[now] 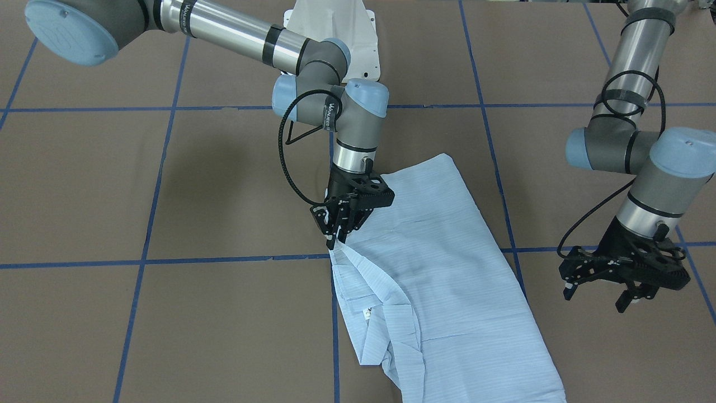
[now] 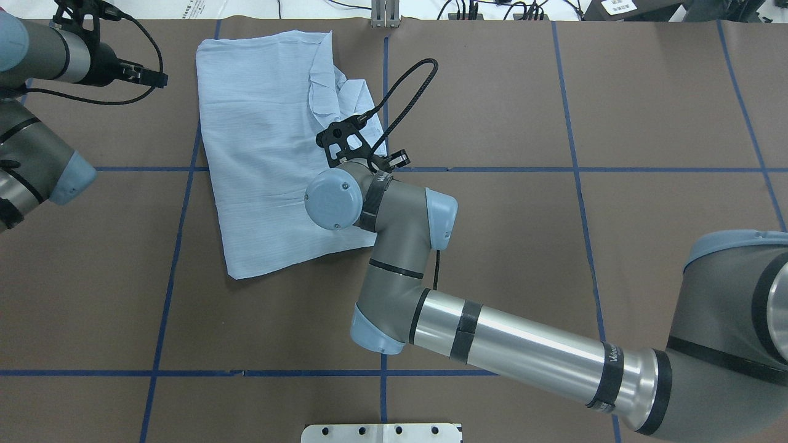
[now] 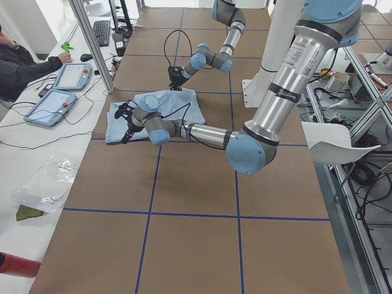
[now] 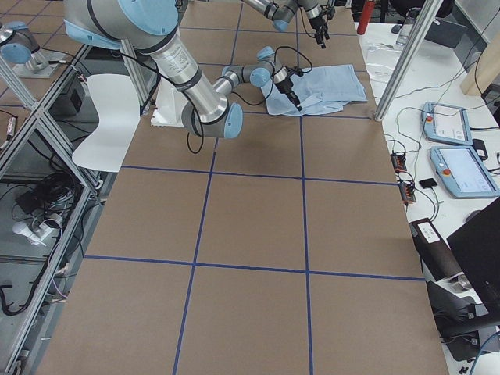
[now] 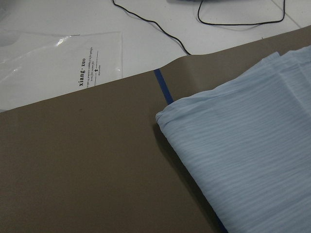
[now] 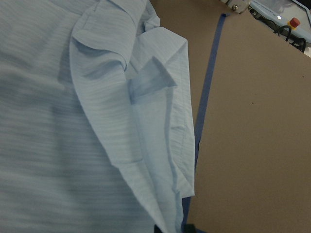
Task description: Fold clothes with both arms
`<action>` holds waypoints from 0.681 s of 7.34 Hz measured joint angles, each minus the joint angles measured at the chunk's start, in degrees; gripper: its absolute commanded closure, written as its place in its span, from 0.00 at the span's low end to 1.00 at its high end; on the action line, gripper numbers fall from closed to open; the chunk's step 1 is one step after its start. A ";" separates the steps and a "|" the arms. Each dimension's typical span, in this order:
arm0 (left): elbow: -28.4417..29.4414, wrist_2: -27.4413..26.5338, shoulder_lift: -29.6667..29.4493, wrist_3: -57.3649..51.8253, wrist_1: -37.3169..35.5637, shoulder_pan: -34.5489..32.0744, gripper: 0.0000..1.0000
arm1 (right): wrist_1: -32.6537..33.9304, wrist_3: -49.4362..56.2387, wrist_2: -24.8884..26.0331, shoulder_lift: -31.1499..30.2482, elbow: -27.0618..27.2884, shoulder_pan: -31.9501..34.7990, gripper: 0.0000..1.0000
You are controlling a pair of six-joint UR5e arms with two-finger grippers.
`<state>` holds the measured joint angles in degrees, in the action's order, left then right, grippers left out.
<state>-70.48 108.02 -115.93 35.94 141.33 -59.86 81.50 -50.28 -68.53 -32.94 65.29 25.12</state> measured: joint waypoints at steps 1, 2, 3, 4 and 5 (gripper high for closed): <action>-0.03 0.00 0.00 0.03 0.00 0.00 0.00 | -0.15 -0.46 -1.31 -0.41 0.29 1.15 0.27; -0.14 0.00 0.00 0.08 0.00 0.00 0.00 | -0.39 -0.82 -2.80 -0.85 0.72 2.36 0.27; -0.28 0.00 0.00 0.14 0.00 0.03 0.00 | -0.88 -1.44 -4.46 -1.16 1.12 3.41 0.26; -0.38 0.00 0.00 0.17 0.00 0.09 0.00 | -2.09 -2.52 -6.37 -1.45 1.33 4.24 0.18; -0.54 0.02 -0.01 0.17 -0.02 0.16 0.00 | -3.97 -4.17 -8.87 -1.78 1.47 5.13 0.02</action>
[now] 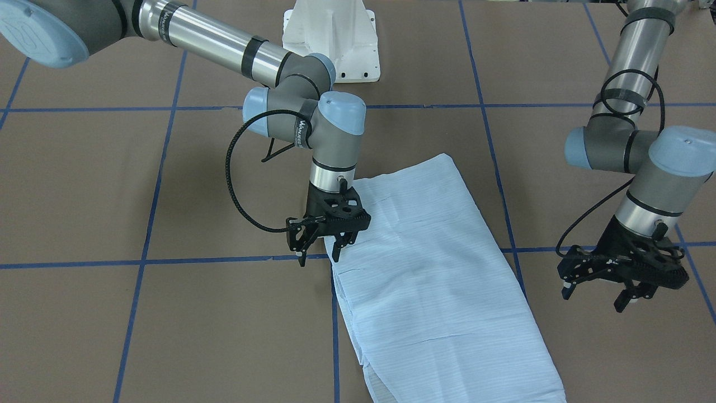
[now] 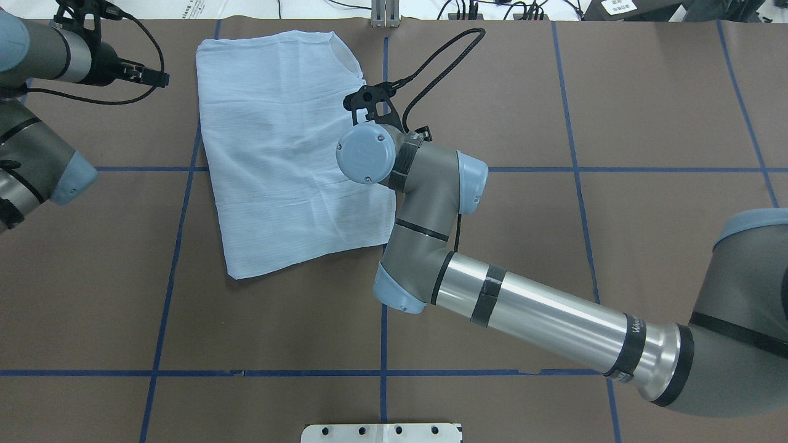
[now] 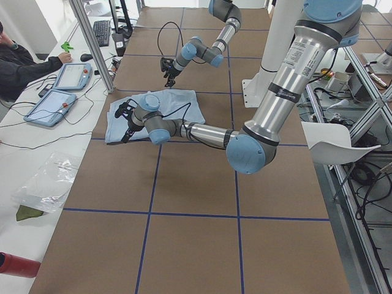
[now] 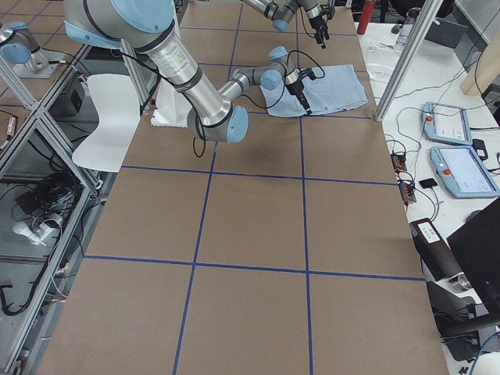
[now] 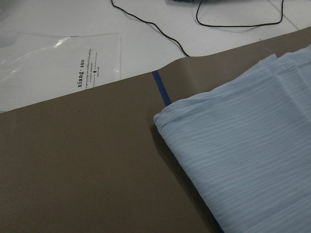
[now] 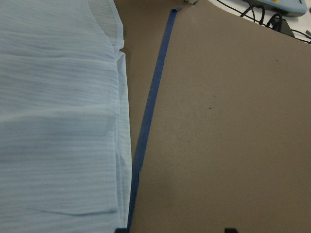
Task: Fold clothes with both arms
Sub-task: 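Move the right gripper to the folded shirt's corner nearest the robot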
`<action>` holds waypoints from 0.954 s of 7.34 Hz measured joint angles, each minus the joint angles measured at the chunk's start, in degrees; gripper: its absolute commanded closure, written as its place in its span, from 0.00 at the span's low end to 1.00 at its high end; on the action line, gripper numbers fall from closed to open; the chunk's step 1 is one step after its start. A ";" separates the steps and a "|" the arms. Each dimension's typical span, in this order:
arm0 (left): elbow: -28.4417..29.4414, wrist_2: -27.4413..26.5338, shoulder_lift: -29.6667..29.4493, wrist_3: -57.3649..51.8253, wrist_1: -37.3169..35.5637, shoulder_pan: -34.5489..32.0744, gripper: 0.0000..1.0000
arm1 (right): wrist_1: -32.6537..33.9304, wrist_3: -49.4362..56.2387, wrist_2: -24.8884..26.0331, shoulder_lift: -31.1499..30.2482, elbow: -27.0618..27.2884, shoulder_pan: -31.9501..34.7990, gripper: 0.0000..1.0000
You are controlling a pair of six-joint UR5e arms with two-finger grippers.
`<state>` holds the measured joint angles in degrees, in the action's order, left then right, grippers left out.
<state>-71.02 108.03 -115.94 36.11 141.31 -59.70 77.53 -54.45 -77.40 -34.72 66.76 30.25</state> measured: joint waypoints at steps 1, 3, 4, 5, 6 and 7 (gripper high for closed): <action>-0.72 0.50 -0.02 0.07 -0.16 0.03 0.00 | -1.55 -2.64 -2.64 -0.42 0.66 0.79 0.01; -4.84 3.88 1.79 2.45 -0.64 0.03 0.00 | -2.47 -11.38 -6.53 -4.48 7.09 1.37 0.01; -8.50 4.70 3.77 5.75 -0.82 0.19 0.00 | -2.48 -18.23 -8.99 -7.05 10.95 1.15 0.05; -12.06 5.18 6.02 8.58 -0.90 0.50 0.00 | -2.43 -27.44 -10.20 -8.46 13.26 0.38 0.06; -14.82 5.83 7.85 10.00 -0.93 0.69 0.00 | -2.21 -37.79 -10.56 -8.71 14.29 -0.98 0.07; -16.30 6.42 8.87 10.59 -0.94 0.76 0.00 | -1.57 -46.52 -10.44 -8.11 14.56 -2.80 0.07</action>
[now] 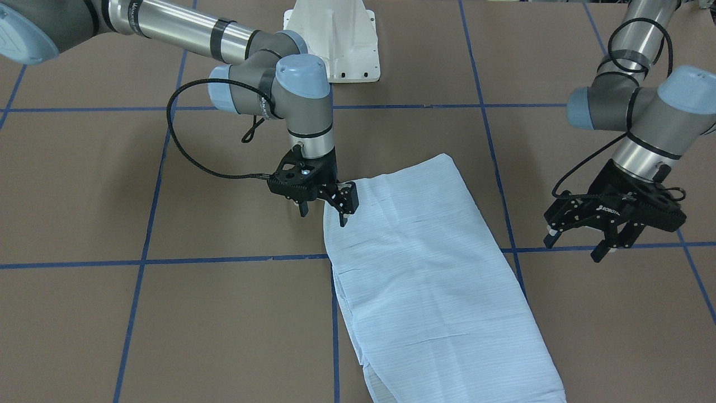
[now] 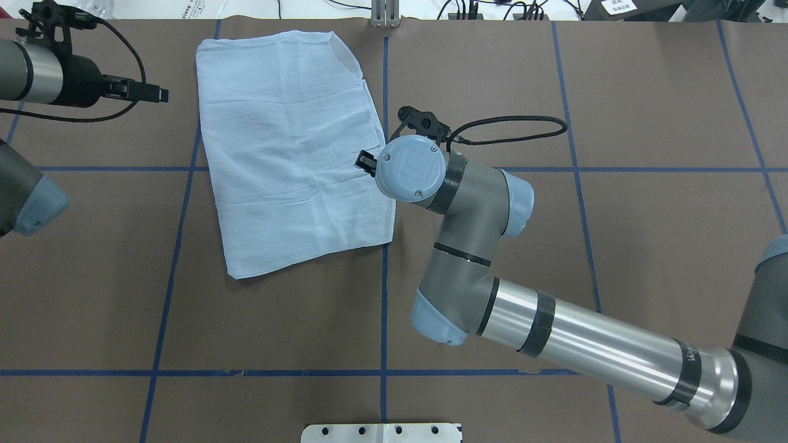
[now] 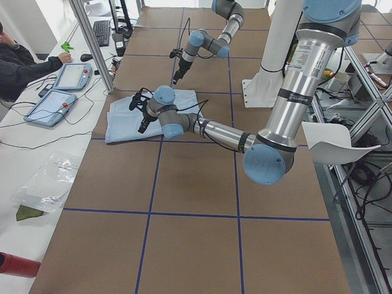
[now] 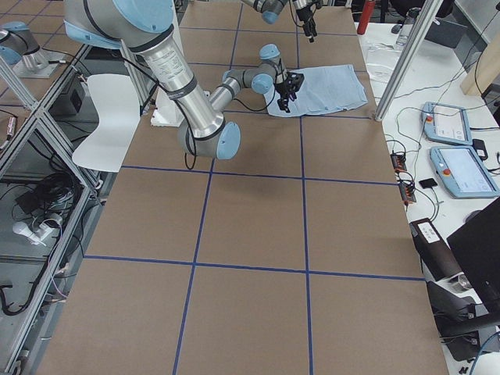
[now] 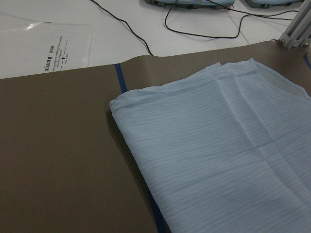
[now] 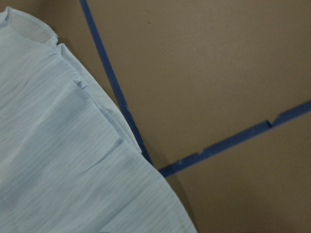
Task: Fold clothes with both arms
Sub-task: 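Move the right gripper to the folded shirt's corner nearest the robot, then grasp the corner with the right gripper and drag the shirt, rotating it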
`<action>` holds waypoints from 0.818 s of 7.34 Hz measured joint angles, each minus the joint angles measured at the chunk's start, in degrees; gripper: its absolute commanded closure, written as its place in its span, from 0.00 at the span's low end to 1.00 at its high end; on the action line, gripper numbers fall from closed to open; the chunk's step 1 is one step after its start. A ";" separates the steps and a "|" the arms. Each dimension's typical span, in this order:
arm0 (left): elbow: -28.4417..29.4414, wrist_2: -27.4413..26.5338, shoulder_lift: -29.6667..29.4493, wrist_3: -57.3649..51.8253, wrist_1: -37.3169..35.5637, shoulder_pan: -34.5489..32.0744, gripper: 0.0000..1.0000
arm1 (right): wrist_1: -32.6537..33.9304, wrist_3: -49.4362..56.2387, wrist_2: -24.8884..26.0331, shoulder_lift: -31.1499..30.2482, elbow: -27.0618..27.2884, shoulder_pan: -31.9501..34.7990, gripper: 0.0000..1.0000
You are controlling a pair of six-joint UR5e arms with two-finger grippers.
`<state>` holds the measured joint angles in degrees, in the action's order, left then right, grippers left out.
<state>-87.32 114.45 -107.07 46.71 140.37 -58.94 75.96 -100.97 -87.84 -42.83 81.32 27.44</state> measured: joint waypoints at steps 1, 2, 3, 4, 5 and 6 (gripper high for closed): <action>-0.55 0.25 0.41 0.21 -0.01 0.02 0.00 | 1.93 -5.99 0.75 1.36 -0.15 -2.20 0.08; -0.74 0.31 0.56 0.28 -0.01 0.04 0.00 | 4.94 -10.46 2.14 2.86 -0.28 -4.53 0.10; -0.80 0.31 0.60 0.30 -0.01 0.05 0.00 | 7.08 -13.72 3.77 3.83 -0.49 -6.69 0.14; -0.81 0.25 0.62 0.31 0.01 0.05 0.00 | 8.00 -16.06 5.18 4.31 -1.00 -8.29 0.23; -0.83 0.20 0.63 0.32 0.05 0.05 0.00 | 8.33 -17.84 6.05 5.05 -2.20 -9.15 0.28; -0.82 0.15 0.66 0.30 0.07 0.05 0.00 | 8.39 -19.54 6.43 6.88 -4.88 -9.49 0.29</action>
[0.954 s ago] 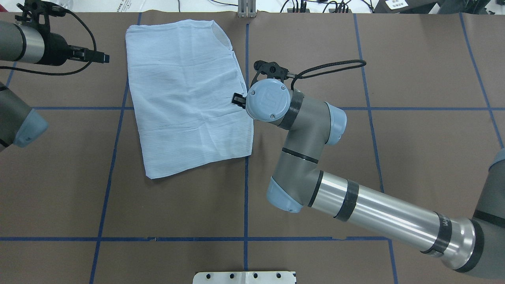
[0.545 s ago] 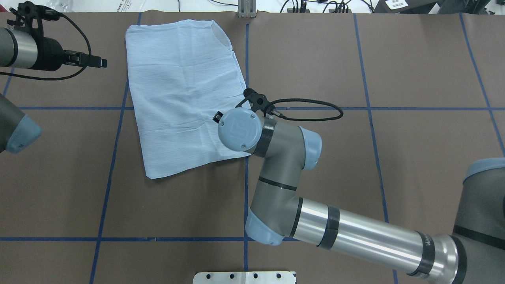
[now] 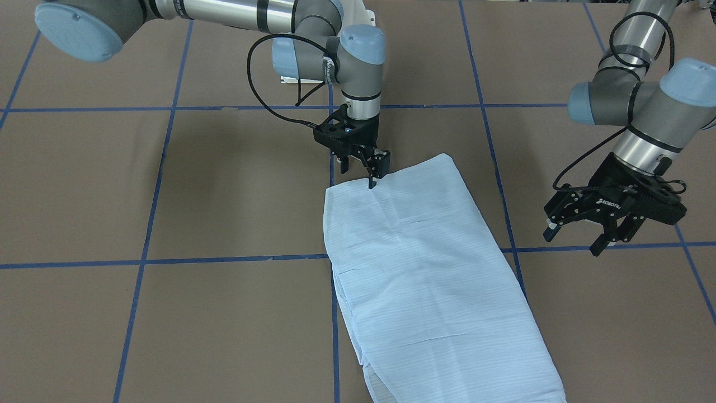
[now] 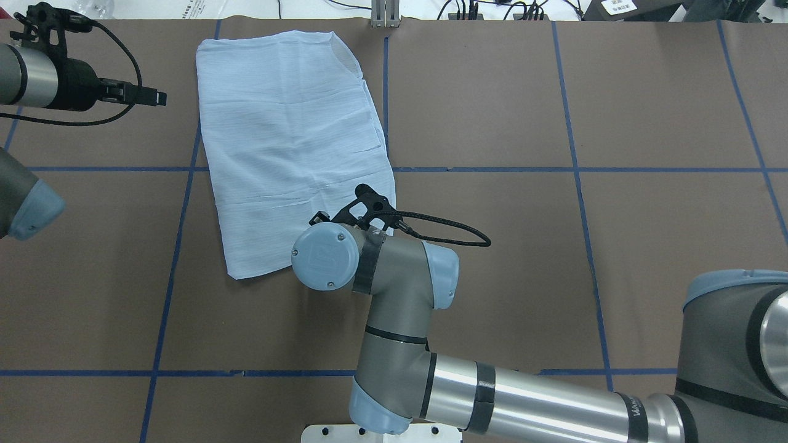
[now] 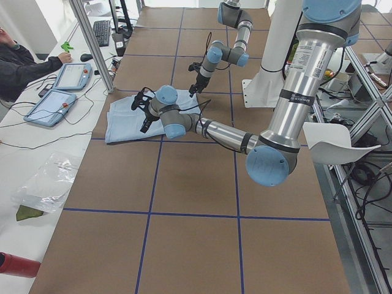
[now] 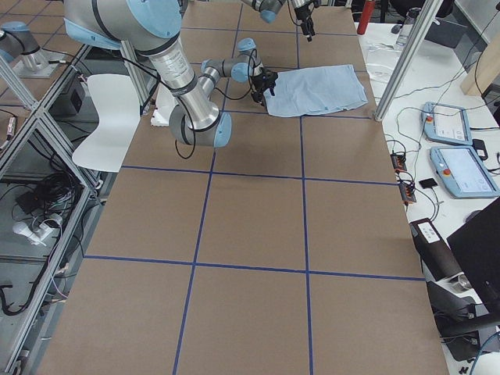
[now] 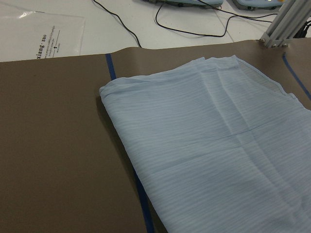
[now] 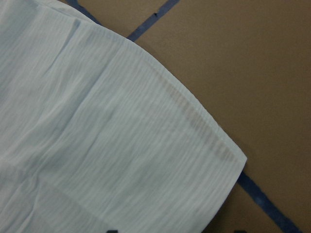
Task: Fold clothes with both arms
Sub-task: 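Grasp the corner with the right gripper and drag the shirt, rotating it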
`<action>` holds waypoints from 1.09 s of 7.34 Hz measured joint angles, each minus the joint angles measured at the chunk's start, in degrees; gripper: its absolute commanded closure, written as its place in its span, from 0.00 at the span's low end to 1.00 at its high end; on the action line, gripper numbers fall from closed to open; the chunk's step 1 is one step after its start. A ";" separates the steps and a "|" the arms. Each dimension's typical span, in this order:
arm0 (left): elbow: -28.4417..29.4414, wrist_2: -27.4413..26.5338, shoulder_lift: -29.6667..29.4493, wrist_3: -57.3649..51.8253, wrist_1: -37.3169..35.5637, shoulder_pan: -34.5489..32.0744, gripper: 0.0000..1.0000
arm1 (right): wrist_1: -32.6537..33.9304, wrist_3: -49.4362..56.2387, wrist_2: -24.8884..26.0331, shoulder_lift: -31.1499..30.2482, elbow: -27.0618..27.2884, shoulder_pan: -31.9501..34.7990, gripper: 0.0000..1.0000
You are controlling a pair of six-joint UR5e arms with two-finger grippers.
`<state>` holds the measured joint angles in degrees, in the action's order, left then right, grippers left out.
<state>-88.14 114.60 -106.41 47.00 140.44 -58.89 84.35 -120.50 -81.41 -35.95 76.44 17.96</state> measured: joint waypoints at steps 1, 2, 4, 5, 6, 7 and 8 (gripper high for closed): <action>0.09 -0.04 0.07 -0.04 0.01 0.00 0.00 | -0.05 -0.92 0.16 1.88 -2.83 -0.08 0.29; 0.18 -0.09 0.16 -0.08 0.01 0.00 0.00 | -0.03 -1.16 0.24 2.71 -4.27 -0.09 0.34; 0.20 -0.21 0.32 -0.14 0.01 0.00 0.00 | 0.09 -1.21 0.30 3.16 -5.26 -0.11 1.00; 0.21 -0.26 0.41 -0.15 0.01 0.00 0.00 | 0.03 -1.41 0.61 3.30 -5.37 -0.11 1.00; 0.20 -0.31 0.55 -0.15 0.03 0.00 0.00 | -0.18 -1.63 1.21 3.43 -5.39 -0.08 1.00; 0.18 -0.33 0.73 -0.15 0.07 0.00 0.00 | -0.41 -1.68 1.68 3.60 -5.40 0.03 1.00; 0.14 -0.34 0.90 -0.16 0.11 0.00 0.00 | -0.52 -1.60 1.88 3.87 -5.39 0.17 1.00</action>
<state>-88.00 114.26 -105.51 46.85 140.54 -58.89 83.83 -122.10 -79.53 -32.09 71.06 18.13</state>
